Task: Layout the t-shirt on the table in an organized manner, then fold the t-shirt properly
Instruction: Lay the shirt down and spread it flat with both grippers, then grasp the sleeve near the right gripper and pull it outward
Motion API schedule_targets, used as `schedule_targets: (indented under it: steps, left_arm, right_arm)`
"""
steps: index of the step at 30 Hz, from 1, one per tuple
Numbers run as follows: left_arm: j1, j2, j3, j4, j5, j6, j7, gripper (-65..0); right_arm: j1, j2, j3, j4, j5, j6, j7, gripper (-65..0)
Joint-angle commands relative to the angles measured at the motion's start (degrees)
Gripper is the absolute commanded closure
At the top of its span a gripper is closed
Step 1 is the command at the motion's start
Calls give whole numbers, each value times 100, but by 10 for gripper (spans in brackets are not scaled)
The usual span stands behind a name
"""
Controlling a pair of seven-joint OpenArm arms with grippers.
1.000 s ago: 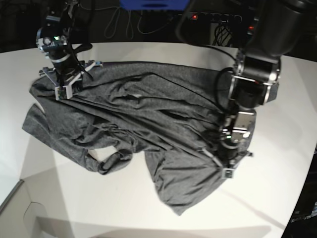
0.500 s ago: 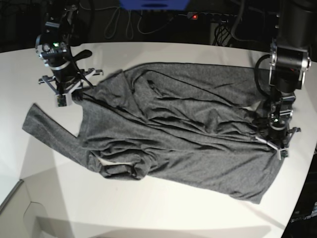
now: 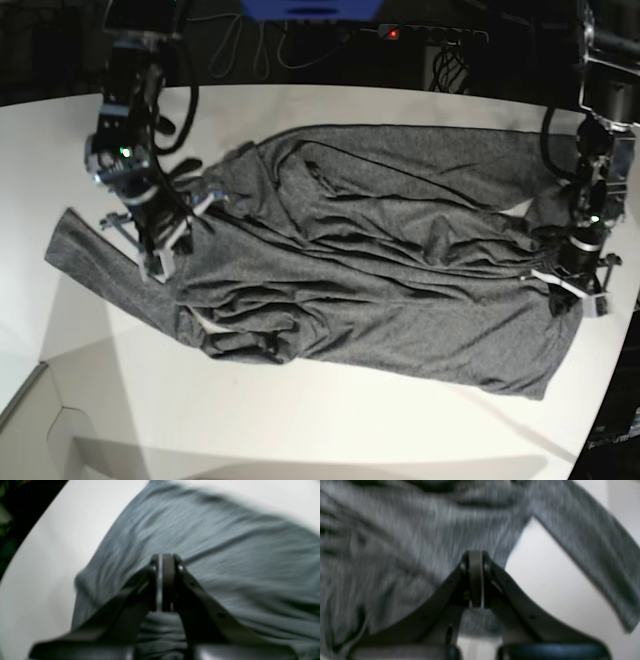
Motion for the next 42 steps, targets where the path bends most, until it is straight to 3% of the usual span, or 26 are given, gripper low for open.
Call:
schedule_targets:
  steps: [1, 6, 11, 18, 25, 28, 35, 42]
  left_arm:
    - [161, -154, -239, 237, -80, 56, 47, -26]
    - [1040, 57, -1294, 553, 26, 21, 346, -26]
    - [1743, 294, -1857, 677, 360, 12, 346, -26]
    - [1884, 628, -1989, 123, 412, 12, 346, -26]
    - [1445, 558, -1998, -1038, 412, 3, 337, -26]
    - [1286, 356, -1989, -1231, 412, 3, 320, -26]
    - [1242, -40, -2042, -1205, 368, -6, 320, -26]
    - [1445, -154, -2050, -308, 368, -6, 337, -26]
  right_arm:
    - [158, 20, -20, -51, 65, -14, 36, 0]
    - [509, 29, -20, -710, 65, -14, -25, 0]
    - [457, 20, -20, -1088, 65, -14, 1, 0]
    - [158, 64, 24, -1290, 65, -14, 388, 0]
    - [-44, 390, 42, -1422, 65, -14, 494, 0]
    - [-185, 442, 51, -1299, 73, -14, 494, 0]
    - [-510, 425, 543, -692, 91, -14, 608, 0]
    - [-801, 231, 798, 292, 91, -14, 608, 0]
